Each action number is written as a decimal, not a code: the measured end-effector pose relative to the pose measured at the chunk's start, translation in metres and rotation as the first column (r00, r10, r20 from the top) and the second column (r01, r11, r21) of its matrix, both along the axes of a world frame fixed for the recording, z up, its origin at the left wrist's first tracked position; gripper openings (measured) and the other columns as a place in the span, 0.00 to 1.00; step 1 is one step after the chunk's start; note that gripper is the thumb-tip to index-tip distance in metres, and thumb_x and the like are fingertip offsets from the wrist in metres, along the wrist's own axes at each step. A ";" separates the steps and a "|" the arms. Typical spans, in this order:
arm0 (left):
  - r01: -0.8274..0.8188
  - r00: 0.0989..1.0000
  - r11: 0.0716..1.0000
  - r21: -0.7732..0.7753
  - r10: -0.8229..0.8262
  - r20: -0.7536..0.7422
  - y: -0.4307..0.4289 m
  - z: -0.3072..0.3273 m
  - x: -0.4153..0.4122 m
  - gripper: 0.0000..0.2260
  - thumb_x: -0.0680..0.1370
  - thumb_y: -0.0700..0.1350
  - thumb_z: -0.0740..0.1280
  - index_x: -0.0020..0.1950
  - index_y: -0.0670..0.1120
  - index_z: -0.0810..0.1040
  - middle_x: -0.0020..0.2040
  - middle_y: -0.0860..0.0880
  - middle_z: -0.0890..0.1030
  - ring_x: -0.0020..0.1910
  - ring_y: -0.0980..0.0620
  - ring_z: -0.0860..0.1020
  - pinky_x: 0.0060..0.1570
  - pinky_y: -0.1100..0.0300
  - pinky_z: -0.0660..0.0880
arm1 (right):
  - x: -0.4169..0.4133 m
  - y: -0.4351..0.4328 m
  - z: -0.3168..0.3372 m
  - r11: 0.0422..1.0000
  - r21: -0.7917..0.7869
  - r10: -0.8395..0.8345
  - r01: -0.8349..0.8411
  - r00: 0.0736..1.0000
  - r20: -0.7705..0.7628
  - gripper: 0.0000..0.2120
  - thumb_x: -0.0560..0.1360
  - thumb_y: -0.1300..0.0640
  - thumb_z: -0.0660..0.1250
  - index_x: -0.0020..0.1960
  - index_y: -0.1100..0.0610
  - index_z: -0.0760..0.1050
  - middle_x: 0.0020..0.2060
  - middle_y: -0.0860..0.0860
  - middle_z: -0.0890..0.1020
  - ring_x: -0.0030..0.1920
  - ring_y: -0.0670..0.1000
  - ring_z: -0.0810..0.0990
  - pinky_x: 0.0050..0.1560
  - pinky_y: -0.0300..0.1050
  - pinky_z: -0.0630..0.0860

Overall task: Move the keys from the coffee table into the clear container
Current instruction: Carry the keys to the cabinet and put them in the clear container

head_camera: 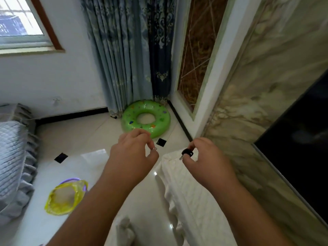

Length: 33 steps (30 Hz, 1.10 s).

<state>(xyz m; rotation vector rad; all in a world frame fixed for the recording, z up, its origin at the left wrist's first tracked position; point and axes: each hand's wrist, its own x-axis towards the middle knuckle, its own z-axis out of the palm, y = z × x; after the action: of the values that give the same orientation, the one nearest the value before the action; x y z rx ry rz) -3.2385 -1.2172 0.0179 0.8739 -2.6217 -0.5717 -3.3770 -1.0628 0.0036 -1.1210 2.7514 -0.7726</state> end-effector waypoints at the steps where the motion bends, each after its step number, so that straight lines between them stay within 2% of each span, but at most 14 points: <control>1: 0.013 1.000 1.000 0.006 -0.013 0.013 -0.008 0.000 -0.008 0.03 0.73 0.54 0.66 0.44 0.58 0.75 0.61 0.60 0.73 0.61 0.54 0.69 0.53 0.55 0.68 | -0.005 -0.004 -0.002 1.000 0.008 -0.013 0.013 1.000 -0.003 0.04 0.72 0.46 0.65 0.43 0.44 0.71 0.45 0.40 0.73 0.43 0.44 0.74 0.41 0.46 0.73; 4: 0.048 0.999 0.999 0.009 -0.048 0.024 -0.028 -0.004 -0.032 0.03 0.73 0.55 0.66 0.43 0.58 0.74 0.61 0.61 0.73 0.61 0.55 0.69 0.56 0.52 0.70 | -0.024 -0.014 -0.010 0.998 0.019 -0.066 0.066 0.998 0.001 0.04 0.71 0.46 0.65 0.44 0.45 0.72 0.46 0.40 0.74 0.43 0.44 0.74 0.41 0.47 0.74; 7: 0.074 0.997 0.997 0.017 -0.075 0.016 -0.048 -0.012 -0.064 0.03 0.73 0.54 0.67 0.43 0.57 0.75 0.60 0.60 0.74 0.60 0.55 0.69 0.53 0.54 0.69 | -0.053 -0.026 -0.019 0.994 -0.002 -0.108 0.108 0.994 0.035 0.04 0.71 0.46 0.65 0.44 0.45 0.72 0.46 0.41 0.75 0.44 0.43 0.73 0.42 0.47 0.75; 10: 0.105 0.993 0.994 0.001 -0.105 0.044 -0.060 -0.022 -0.099 0.03 0.73 0.55 0.67 0.43 0.57 0.75 0.59 0.60 0.74 0.58 0.55 0.69 0.49 0.56 0.67 | -0.084 -0.032 -0.030 0.989 -0.009 -0.145 0.146 0.987 0.075 0.04 0.71 0.45 0.65 0.43 0.43 0.71 0.44 0.40 0.74 0.38 0.41 0.74 0.35 0.43 0.72; 12: 0.125 0.990 0.992 -0.007 -0.124 0.064 -0.065 -0.028 -0.123 0.03 0.73 0.55 0.67 0.43 0.58 0.75 0.59 0.61 0.74 0.58 0.56 0.69 0.49 0.56 0.66 | -0.107 -0.036 -0.037 0.986 -0.030 -0.157 0.161 0.982 0.103 0.04 0.71 0.45 0.64 0.42 0.43 0.71 0.43 0.41 0.74 0.34 0.41 0.75 0.33 0.44 0.74; 14: 0.142 0.986 0.990 -0.013 -0.140 0.091 -0.071 -0.032 -0.149 0.04 0.72 0.56 0.66 0.44 0.58 0.74 0.59 0.62 0.73 0.59 0.57 0.69 0.50 0.57 0.66 | -0.132 -0.041 -0.041 0.983 -0.044 -0.174 0.181 0.977 0.126 0.04 0.71 0.44 0.63 0.41 0.43 0.71 0.43 0.40 0.73 0.32 0.42 0.76 0.34 0.47 0.77; 18: 0.194 0.978 0.979 -0.060 -0.188 0.094 -0.079 -0.035 -0.207 0.03 0.72 0.55 0.66 0.43 0.58 0.76 0.57 0.61 0.75 0.56 0.56 0.71 0.46 0.60 0.63 | -0.183 -0.053 -0.051 0.974 -0.079 -0.204 0.214 0.973 0.111 0.04 0.71 0.45 0.65 0.42 0.44 0.73 0.43 0.40 0.73 0.38 0.41 0.75 0.40 0.48 0.77; 20: 0.214 0.975 0.975 -0.053 -0.210 0.076 -0.082 -0.039 -0.234 0.03 0.71 0.54 0.66 0.43 0.57 0.76 0.57 0.59 0.75 0.56 0.56 0.71 0.47 0.59 0.66 | -0.206 -0.058 -0.057 0.969 -0.082 -0.221 0.233 0.967 0.125 0.04 0.72 0.47 0.67 0.43 0.46 0.74 0.43 0.40 0.72 0.38 0.41 0.75 0.39 0.48 0.76; 23: 0.258 0.964 0.966 -0.033 -0.255 0.076 -0.083 -0.049 -0.267 0.03 0.71 0.53 0.66 0.43 0.56 0.76 0.58 0.58 0.75 0.56 0.55 0.72 0.52 0.54 0.72 | -0.231 -0.062 -0.067 0.961 -0.062 -0.261 0.271 0.956 0.132 0.04 0.72 0.47 0.68 0.43 0.46 0.74 0.41 0.38 0.71 0.36 0.40 0.73 0.35 0.42 0.72; 26: 0.308 0.948 0.951 -0.024 -0.305 0.094 -0.087 -0.064 -0.299 0.03 0.72 0.53 0.66 0.43 0.56 0.76 0.56 0.58 0.75 0.55 0.56 0.71 0.52 0.55 0.71 | -0.250 -0.063 -0.079 0.951 -0.057 -0.297 0.304 0.948 0.114 0.05 0.72 0.47 0.68 0.42 0.46 0.72 0.38 0.38 0.69 0.36 0.38 0.70 0.32 0.38 0.65; 31: 0.416 0.903 0.909 0.030 -0.417 0.102 -0.091 -0.094 -0.354 0.03 0.72 0.52 0.66 0.42 0.56 0.76 0.57 0.58 0.76 0.55 0.56 0.72 0.51 0.56 0.72 | -0.280 -0.063 -0.104 0.905 0.028 -0.423 0.424 0.896 0.134 0.07 0.73 0.46 0.67 0.42 0.44 0.68 0.36 0.40 0.67 0.34 0.41 0.68 0.31 0.41 0.62; 33: 0.458 0.881 0.887 0.062 -0.462 0.104 -0.091 -0.111 -0.373 0.03 0.72 0.53 0.66 0.43 0.56 0.76 0.58 0.59 0.75 0.56 0.56 0.72 0.52 0.56 0.71 | -0.288 -0.063 -0.118 0.879 0.045 -0.475 0.474 0.868 0.146 0.08 0.73 0.47 0.67 0.42 0.45 0.68 0.37 0.42 0.70 0.36 0.44 0.70 0.33 0.43 0.65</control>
<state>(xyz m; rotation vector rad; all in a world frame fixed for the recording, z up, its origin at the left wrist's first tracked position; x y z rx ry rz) -3.6112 -1.3086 -0.0928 0.2838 -2.9492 -0.7023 -3.6650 -1.1257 -0.1141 -0.3468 2.9158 -0.8460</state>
